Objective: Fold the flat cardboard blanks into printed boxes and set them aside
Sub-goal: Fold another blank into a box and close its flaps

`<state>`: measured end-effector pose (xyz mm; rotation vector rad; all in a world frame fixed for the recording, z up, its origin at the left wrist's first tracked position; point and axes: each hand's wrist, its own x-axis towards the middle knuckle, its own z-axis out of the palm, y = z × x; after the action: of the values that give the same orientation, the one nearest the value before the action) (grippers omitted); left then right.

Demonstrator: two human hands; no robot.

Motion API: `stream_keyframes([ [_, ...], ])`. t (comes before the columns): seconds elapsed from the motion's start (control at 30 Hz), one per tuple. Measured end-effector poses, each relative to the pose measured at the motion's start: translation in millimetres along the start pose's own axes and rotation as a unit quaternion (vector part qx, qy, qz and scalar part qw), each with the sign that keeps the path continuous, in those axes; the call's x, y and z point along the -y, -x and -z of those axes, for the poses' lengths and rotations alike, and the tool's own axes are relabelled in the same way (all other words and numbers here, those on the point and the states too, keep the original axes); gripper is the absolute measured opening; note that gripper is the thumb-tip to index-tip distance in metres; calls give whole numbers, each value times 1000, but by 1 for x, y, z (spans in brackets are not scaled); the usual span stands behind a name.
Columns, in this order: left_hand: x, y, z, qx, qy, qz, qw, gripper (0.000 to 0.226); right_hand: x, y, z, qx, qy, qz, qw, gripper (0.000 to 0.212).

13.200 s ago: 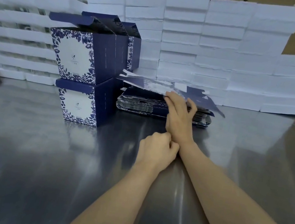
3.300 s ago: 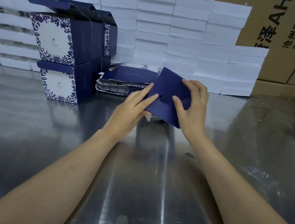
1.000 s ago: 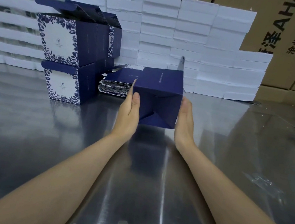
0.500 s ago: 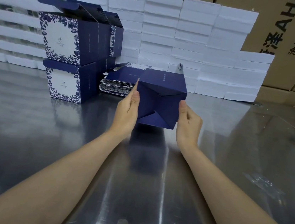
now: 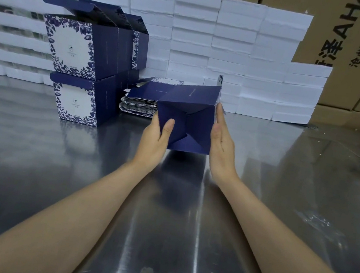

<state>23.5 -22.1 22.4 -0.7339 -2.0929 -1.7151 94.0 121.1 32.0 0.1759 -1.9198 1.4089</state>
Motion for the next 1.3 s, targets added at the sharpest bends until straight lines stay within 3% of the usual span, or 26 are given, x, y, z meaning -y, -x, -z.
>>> stream_keyframes([
  [0.1,0,2,-3,17,-12,-1,1000,82,-3,-1,-4,31,24,16,999,44],
  [0.17,0,3,-5,4,-35,-10,999,98,-4,0,-6,58,20,24,998,47],
  [0.3,-1,4,-10,-37,-40,6,998,97,-6,1,-6,71,40,33,996,56],
  [0.4,-2,2,-7,-57,-19,16,998,95,-10,3,-8,90,129,66,985,71],
  [0.5,-1,0,-3,-61,-1,1,998,97,-10,6,-13,108,145,55,982,63],
  [0.6,-1,0,0,-54,34,-7,998,72,-3,3,-12,34,69,40,996,42],
  [0.7,-2,-2,0,-69,112,25,991,31,-3,-1,-1,-35,98,135,985,40],
  [0.87,5,-12,1,-43,215,94,971,21,-11,-7,11,-10,179,195,964,34],
  [0.9,9,-12,3,-29,204,88,975,18,-13,-8,12,8,195,187,963,30],
  [1.0,21,-13,10,0,123,78,989,48,-22,-6,14,23,206,93,974,38],
  [1.07,25,-14,13,-55,63,102,991,48,-26,-7,16,-28,171,21,985,44],
  [1.17,26,-15,15,-132,33,109,985,42,-31,-12,19,-140,125,-57,981,36],
  [1.23,24,-16,13,-113,44,121,985,39,-33,-15,20,-164,83,-102,978,24],
  [1.3,22,-17,9,-46,93,140,985,43,-33,-14,19,-111,39,-146,982,26],
])
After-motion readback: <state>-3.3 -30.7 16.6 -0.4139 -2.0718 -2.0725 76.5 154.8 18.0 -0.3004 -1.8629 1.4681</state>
